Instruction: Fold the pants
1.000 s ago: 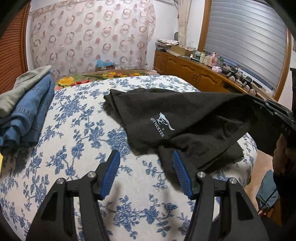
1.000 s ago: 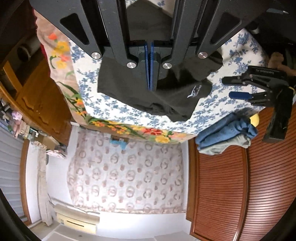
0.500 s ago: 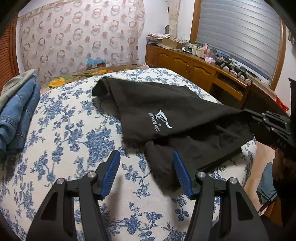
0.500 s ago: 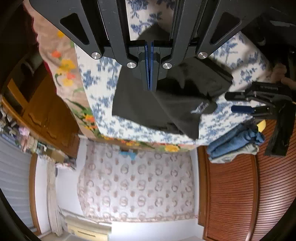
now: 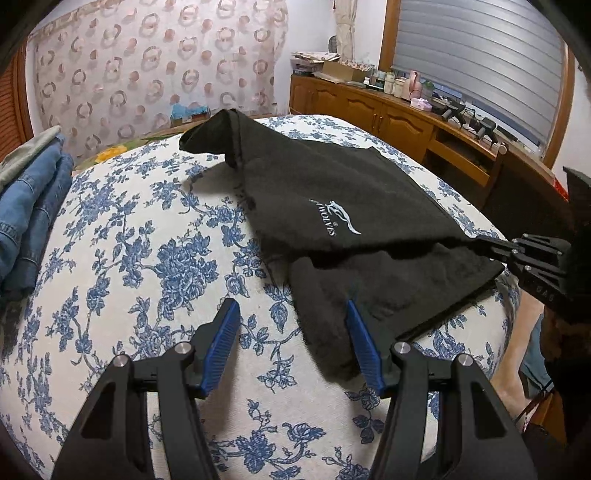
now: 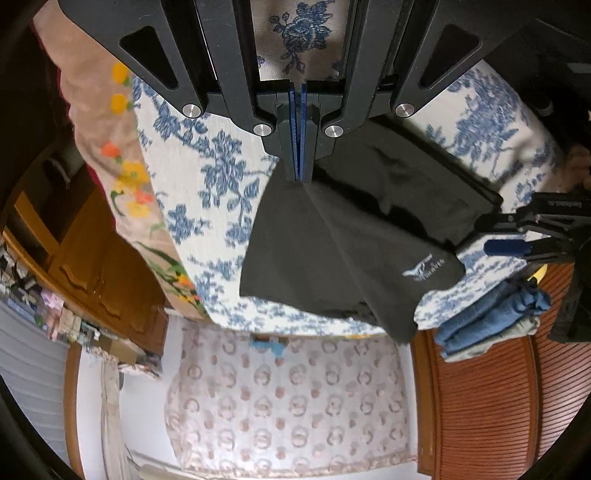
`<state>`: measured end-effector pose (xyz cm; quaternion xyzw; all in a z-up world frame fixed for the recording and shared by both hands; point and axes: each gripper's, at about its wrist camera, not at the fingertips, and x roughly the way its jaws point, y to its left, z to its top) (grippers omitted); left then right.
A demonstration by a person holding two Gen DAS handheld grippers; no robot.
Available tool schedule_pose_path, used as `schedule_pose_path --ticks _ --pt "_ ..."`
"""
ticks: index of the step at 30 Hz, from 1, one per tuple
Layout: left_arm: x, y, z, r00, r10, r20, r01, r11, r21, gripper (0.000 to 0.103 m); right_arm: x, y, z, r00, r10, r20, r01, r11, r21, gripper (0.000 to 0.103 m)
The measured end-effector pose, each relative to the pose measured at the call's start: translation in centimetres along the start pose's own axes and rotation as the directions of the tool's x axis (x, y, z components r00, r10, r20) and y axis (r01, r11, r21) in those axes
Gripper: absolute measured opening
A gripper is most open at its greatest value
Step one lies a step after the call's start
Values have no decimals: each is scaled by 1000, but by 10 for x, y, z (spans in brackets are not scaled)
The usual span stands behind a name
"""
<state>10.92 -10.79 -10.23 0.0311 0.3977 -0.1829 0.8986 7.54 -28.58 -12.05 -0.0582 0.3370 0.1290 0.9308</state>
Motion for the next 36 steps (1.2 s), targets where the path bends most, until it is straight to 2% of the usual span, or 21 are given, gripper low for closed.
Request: schedule_pose_path --ticks 7,12,16,20,28,36 --pt "-14 11 2 999 6 37 -5 1000 -27 59 -3 -4 -1 1000 3 -8 -3 1000 19 1" --pt "-27 24 6 997 30 74 -26 998 -55 59 -13 -1 8 1000 -1 22 1 1000 8 3" --pt "-34 32 8 994 51 95 -44 997 -69 59 -14 7 22 999 11 51 -10 1000 -9 19" --pt "-41 39 8 991 68 111 -59 995 -83 59 -6 20 35 998 42 56 -40 998 -39 29" --pt "-52 52 5 987 95 131 -82 992 -100 59 23 58 63 989 145 28 -141 984 -109 37" --pt "-54 65 2 985 108 135 -92 989 -117 59 56 94 79 976 208 -57 -215 961 -172 38"
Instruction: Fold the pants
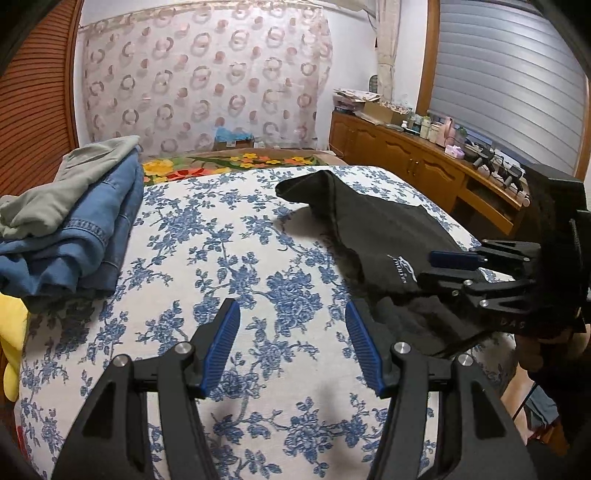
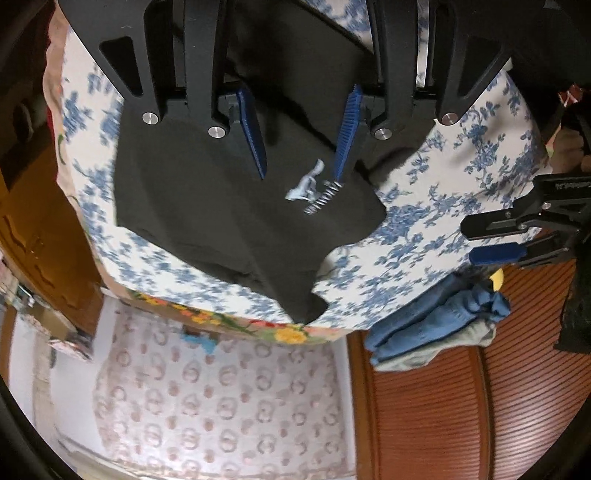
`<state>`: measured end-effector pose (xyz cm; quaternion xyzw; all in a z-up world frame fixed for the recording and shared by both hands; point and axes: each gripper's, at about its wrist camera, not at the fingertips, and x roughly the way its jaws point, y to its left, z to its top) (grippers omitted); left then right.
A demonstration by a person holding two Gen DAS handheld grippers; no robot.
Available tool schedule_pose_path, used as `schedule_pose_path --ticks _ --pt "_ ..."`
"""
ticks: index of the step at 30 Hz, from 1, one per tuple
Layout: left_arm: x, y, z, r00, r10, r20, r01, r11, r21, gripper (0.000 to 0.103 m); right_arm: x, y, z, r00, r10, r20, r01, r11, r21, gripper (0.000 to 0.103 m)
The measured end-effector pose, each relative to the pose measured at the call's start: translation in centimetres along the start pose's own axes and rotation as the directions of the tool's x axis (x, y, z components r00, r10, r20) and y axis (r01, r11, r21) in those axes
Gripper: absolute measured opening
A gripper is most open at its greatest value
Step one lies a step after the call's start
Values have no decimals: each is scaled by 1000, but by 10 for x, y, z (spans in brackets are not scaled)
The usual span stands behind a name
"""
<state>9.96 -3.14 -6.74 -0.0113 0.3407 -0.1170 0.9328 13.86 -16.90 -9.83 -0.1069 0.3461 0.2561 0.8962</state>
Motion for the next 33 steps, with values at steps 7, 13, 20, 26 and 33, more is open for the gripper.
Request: schedule_pose_path --ticks 7,13,20,26,33 --pt "9 10 -1 1000 0 -13 0 1000 12 59 23 19 8 999 28 -45 -31 997 -66 38" --pt "11 15 3 1000 -8 -16 8 1000 19 59 41 23 17 995 16 -98 -26 994 -106 38" --pt "21 11 11 999 -20 -28 21 999 41 59 45 18 21 992 35 -125 -50 992 -117 9" --pt "40 2 22 998 -40 -51 44 997 70 59 26 -17 35 998 44 -46 -45 999 -22 3" --pt "63 -14 41 995 -67 -81 75 991 107 59 27 -60 45 997 45 -60 -43 998 37 3"
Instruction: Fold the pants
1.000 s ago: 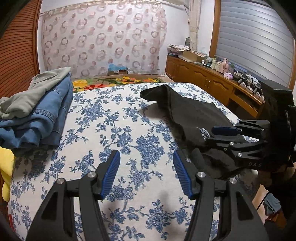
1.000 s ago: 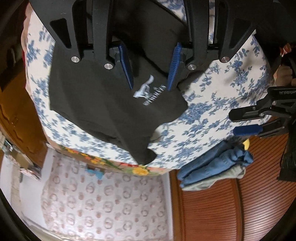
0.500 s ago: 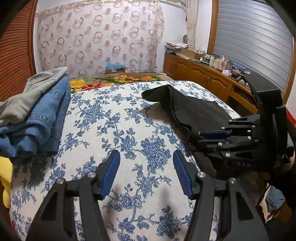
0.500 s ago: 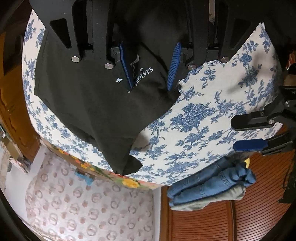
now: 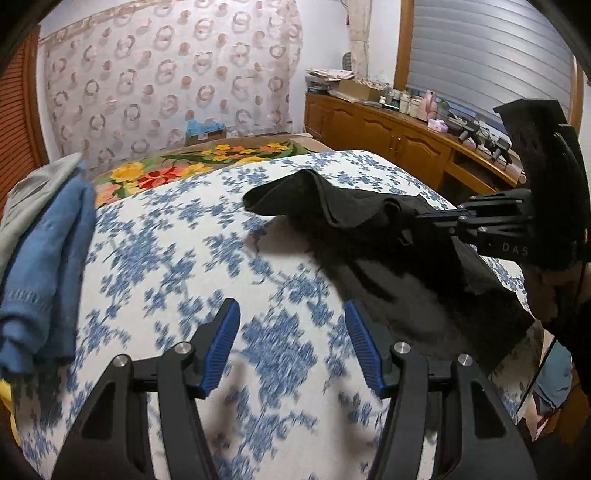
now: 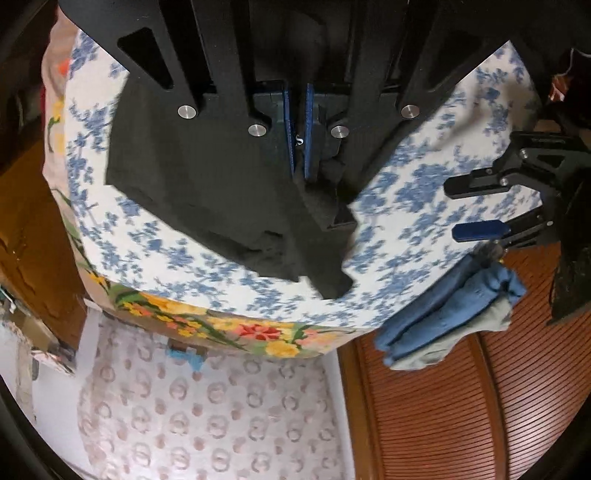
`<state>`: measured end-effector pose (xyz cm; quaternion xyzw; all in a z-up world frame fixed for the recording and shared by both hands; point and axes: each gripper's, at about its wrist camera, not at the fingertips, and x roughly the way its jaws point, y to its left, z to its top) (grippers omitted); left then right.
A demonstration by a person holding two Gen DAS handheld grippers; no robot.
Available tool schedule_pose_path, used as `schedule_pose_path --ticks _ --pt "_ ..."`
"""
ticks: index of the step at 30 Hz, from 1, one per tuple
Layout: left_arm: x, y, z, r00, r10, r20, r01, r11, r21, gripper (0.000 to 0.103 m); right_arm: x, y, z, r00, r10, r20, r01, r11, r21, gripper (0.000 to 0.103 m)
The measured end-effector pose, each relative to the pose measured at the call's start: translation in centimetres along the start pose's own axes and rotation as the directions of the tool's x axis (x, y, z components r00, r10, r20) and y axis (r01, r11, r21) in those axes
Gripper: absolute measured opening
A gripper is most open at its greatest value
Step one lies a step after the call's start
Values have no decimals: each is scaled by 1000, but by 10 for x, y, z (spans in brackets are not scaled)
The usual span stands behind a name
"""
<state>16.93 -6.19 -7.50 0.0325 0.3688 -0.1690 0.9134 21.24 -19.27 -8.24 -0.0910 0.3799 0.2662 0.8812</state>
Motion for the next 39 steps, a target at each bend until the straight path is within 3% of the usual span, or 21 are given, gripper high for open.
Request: schedule_pose_path --ticks 11,17,20,39 --pt "42 -17 34 998 -37 -49 39 998 53 59 11 -60 -1 1000 -25 -7 26 995 96 4" --pt "66 -20 34 994 -43 -99 49 997 64 59 12 -84 -4 998 -60 -11 61 988 141 23" --pt "74 -20 33 991 -49 -121 56 997 61 59 8 -93 -6 997 -79 -12 80 985 156 26" --pt "72 -25 32 992 -43 -119 51 997 63 59 21 -66 5 999 -38 -35 41 996 80 31"
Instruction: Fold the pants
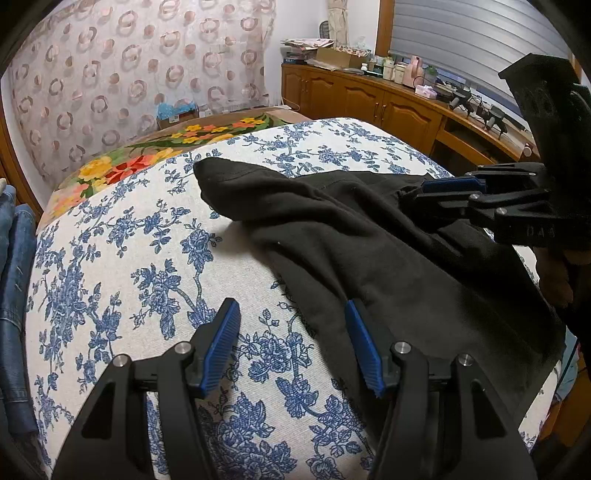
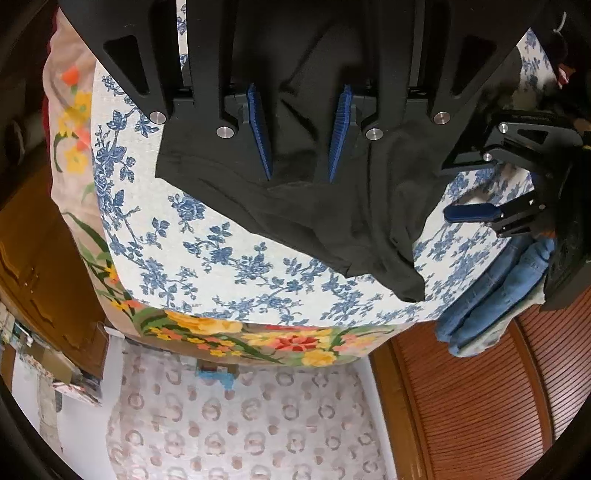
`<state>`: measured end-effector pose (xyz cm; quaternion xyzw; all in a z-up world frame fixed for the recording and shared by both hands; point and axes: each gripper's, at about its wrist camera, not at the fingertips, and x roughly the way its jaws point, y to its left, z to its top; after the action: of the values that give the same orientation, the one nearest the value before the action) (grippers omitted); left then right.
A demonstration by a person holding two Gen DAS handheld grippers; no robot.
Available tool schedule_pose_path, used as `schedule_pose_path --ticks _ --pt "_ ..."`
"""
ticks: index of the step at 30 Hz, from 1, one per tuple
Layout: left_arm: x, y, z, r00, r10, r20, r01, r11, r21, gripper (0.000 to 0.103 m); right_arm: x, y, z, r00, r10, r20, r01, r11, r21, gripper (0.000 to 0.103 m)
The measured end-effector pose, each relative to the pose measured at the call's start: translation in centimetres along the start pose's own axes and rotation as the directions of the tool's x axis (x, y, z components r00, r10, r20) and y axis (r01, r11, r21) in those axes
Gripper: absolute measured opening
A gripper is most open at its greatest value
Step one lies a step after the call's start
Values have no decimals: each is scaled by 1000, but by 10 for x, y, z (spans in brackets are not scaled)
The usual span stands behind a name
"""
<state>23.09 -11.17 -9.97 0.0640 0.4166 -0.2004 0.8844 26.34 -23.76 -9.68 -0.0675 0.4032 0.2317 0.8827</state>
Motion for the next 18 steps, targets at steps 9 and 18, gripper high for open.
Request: schedule_pose_path --ticks 9,18 --pt "0 0 0 1000 0 0 0 1000 0 59 9 5 0 999 -36 -26 35 999 -32 32" --pt "0 0 0 1000 0 1 0 1000 -1 59 18 -8 0 1000 -26 -7 26 999 -23 2"
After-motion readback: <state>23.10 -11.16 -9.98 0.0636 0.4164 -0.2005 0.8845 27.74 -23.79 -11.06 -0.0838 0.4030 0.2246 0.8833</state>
